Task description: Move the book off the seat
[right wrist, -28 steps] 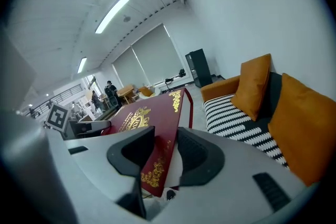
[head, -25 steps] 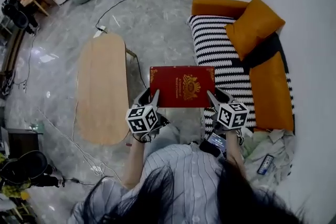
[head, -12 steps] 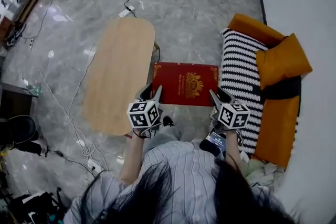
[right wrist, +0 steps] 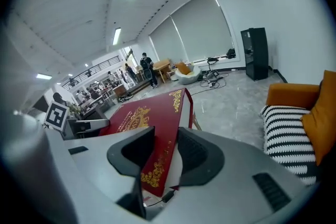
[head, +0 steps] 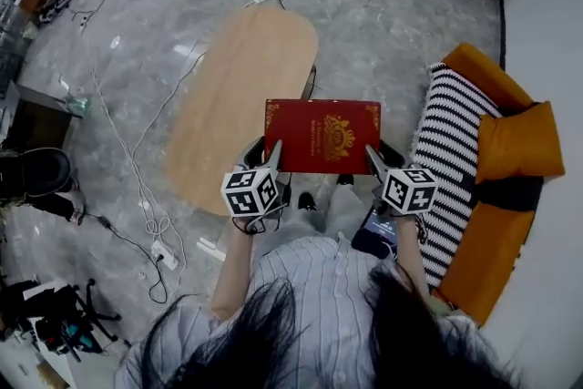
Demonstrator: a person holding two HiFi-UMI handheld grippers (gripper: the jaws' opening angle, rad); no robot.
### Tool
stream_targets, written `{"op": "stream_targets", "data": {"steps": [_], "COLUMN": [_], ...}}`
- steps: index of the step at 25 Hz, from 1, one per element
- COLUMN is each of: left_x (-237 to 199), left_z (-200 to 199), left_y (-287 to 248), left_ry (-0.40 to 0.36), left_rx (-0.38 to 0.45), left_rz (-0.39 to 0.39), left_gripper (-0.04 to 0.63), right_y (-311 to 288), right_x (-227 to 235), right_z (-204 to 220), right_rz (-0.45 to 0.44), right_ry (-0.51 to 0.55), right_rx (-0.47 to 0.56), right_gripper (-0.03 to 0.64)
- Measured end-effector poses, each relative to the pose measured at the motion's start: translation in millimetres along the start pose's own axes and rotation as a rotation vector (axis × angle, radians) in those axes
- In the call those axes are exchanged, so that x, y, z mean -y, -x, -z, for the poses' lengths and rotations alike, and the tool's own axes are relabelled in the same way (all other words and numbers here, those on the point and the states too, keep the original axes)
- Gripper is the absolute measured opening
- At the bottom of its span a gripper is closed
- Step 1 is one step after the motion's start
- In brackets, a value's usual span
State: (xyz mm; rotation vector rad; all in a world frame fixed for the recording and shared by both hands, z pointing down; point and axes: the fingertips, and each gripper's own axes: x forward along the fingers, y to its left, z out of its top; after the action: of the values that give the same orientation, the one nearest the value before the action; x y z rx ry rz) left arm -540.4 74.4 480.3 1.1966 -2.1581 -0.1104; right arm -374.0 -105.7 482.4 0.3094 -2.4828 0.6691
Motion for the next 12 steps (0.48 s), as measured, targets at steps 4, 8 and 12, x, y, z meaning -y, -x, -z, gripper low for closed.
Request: {"op": "stream_targets", "data": {"steps": [4, 8, 12], "left_x": [-31, -68, -101], "left_z": [-6, -18, -32], "left_y": [7, 10, 8], "left_ry": [0.054, 0.107, 0.177], "left_rx": [0.029, 0.064, 0.094], "left_rz": [-0.081, -0.177, -0.277], "left_gripper": [0.163, 0.163, 0.163], "right_y": [-36, -83, -138], "right_x": [-19, -42, -62], "right_z": [-14, -31, -57], "right_rz": [-0.075, -0.16, -0.25], "right_ry": [0.055, 0.116, 0.183], "right_rx": [-0.051, -0.1, -0.164], "right_gripper": [0.149, 0.15, 0.15]}}
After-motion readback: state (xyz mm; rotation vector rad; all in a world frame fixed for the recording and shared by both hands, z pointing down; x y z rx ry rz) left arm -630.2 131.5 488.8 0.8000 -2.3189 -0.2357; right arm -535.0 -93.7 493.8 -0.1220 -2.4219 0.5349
